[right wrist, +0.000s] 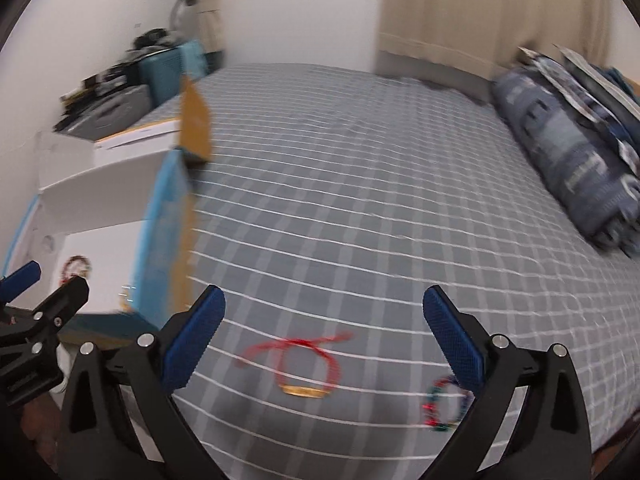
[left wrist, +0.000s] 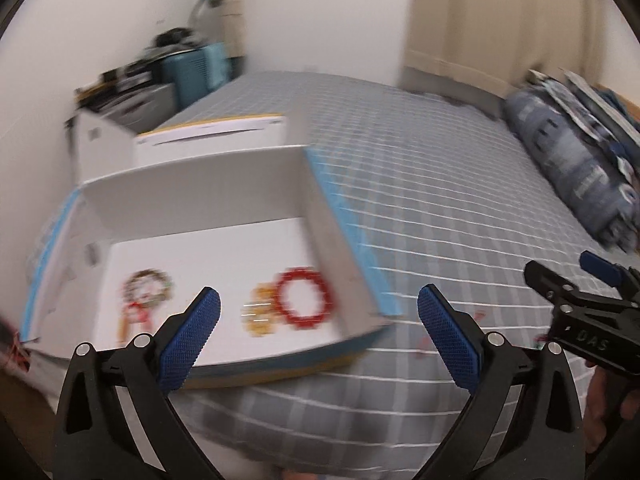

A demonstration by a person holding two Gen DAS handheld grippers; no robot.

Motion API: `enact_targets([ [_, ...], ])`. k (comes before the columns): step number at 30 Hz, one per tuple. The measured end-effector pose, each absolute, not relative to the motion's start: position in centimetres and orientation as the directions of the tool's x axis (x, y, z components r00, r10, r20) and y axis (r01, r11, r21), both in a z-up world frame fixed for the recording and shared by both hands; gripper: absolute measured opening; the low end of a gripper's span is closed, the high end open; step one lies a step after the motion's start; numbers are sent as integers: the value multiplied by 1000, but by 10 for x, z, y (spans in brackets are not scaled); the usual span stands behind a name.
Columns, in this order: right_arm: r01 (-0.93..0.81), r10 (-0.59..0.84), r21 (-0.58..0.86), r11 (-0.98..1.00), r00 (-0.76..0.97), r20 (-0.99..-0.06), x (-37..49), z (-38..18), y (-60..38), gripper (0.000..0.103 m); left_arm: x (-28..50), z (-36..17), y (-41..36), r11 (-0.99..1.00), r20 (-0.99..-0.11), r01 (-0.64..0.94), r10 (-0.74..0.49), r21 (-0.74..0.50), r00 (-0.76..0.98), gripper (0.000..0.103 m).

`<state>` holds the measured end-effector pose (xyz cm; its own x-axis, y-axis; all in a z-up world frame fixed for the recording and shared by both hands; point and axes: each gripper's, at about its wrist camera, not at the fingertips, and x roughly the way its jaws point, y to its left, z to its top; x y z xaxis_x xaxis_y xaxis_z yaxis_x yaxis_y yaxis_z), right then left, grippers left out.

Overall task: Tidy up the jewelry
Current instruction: 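Move both tools back over the remaining bracelets on the bed, then grasp the second red string bracelet with the left tool while the right tool grasps the multicolour bead bracelet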

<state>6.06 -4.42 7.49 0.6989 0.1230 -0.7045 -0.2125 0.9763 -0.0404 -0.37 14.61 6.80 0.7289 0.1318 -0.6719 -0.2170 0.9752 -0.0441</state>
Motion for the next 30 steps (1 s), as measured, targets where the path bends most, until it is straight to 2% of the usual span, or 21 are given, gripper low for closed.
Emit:
enact_targets([
  [7, -89, 34, -34, 995, 664, -747, 64, 47, -128, 95, 27, 41, 69, 997, -683, -53, 1, -55, 730, 97],
  [16, -46, 11, -19, 999, 570, -821, 71, 3, -175, 95, 65, -21, 17, 1000, -778, 12, -16, -11, 628, 97],
  [22, -54, 24, -2, 999, 473, -880, 79, -34, -180, 83, 79, -46, 11, 1000, -808, 4, -4, -2, 589, 97],
  [26, -62, 26, 0, 998, 416, -909, 83, -54, -182, 66, 85, -62, 13, 1000, -830, 6, -6, -3, 557, 95],
  [30, -71, 30, 2, 997, 397, -917, 81, -62, -181, 52, 89, -75, 14, 1000, -853, 5, -19, -19, 521, 76],
])
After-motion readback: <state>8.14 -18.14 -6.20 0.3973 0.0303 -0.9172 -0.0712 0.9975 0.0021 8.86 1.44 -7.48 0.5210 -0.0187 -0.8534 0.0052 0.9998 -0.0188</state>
